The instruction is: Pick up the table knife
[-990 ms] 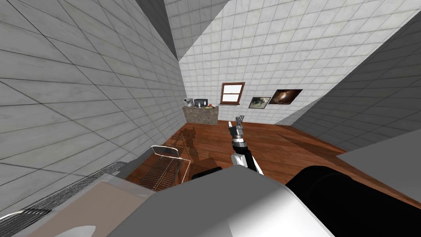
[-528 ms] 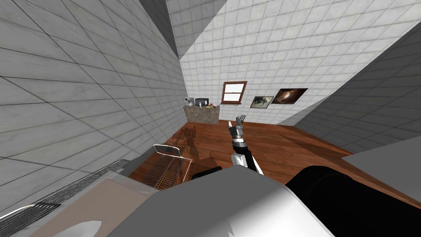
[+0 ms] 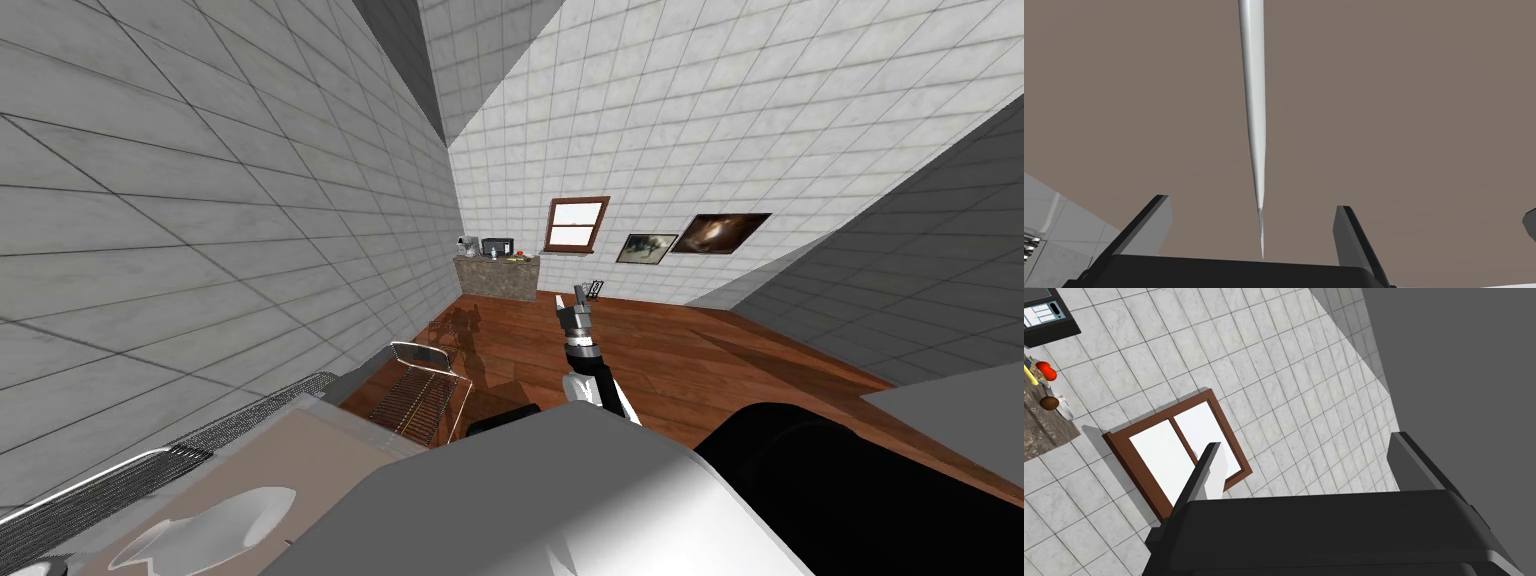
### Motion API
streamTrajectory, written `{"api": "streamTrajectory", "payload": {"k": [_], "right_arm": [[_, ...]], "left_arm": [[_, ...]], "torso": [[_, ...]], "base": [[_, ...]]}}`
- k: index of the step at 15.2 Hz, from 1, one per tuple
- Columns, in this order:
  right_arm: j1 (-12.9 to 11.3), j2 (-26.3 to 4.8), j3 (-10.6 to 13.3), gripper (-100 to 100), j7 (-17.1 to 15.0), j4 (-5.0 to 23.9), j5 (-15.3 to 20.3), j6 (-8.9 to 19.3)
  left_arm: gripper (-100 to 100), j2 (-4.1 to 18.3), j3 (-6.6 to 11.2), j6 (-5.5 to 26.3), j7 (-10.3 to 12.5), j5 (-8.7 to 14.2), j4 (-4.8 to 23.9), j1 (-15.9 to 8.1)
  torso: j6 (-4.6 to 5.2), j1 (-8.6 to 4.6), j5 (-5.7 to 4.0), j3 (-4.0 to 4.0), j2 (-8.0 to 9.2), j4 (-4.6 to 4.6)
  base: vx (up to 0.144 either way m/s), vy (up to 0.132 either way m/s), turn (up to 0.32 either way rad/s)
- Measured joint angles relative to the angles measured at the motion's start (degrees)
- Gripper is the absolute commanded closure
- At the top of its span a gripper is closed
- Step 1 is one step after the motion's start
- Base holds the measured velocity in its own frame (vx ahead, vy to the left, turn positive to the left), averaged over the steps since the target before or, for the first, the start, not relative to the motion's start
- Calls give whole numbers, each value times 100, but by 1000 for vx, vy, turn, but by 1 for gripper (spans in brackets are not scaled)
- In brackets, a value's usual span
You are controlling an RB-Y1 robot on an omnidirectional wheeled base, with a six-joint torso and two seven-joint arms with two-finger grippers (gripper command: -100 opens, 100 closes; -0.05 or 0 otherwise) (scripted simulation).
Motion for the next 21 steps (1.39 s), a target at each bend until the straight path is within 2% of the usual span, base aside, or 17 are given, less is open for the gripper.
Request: {"api": "streamTrajectory", "payload": {"k": [1,3,5,6,11,12,13,15,17,19,21], "right_arm": [[0,0,0,0,0,0,0,0],[0,0,0,0,0,0,0,0],[0,1,1,0,0,0,0,0],[0,1,1,0,0,0,0,0],[0,1,1,0,0,0,0,0],[0,1,2,0,0,0,0,0],[1,1,2,0,0,0,0,0],[1,1,1,0,0,0,0,0],[1,1,2,0,0,0,0,0],[1,1,1,0,0,0,0,0],[1,1,2,0,0,0,0,0]], "left_arm": [[-100,-41,78,25,24,-138,110,-115],[-100,-80,-14,162,18,-114,-24,-153],[-100,-145,125,166,26,-305,72,-247],[100,-151,148,151,30,-334,94,-259],[100,-155,152,129,44,-324,83,-267],[100,-114,232,25,49,-364,223,-258],[100,-77,227,-35,40,-303,213,-174],[100,-19,105,-26,8,-92,73,-18],[100,18,242,-195,-19,-115,202,55],[100,89,126,-225,-29,70,146,149],[100,264,-164,-245,-7,477,-69,437]], "torso": [[1,-5,-1,-1,-2,0],[1,-10,-2,-3,-5,-1],[2,-10,1,-9,-15,-3],[2,-8,2,-12,-20,-5],[4,-9,1,-27,-39,-17],[3,-17,-1,-32,-47,-20],[5,-26,1,-37,-56,-21],[5,-27,0,-39,-59,-21],[7,-29,0,-38,-59,-20],[6,-22,1,-33,-52,-17],[5,-28,-1,-34,-55,-16]], "base": [[-45,41,73],[-30,35,29],[-10,10,-5],[0,0,0],[7,-9,-22],[61,-65,-108],[51,-52,-24],[51,-57,-71],[36,-48,-39],[35,-43,-82],[58,-59,-85]]}}
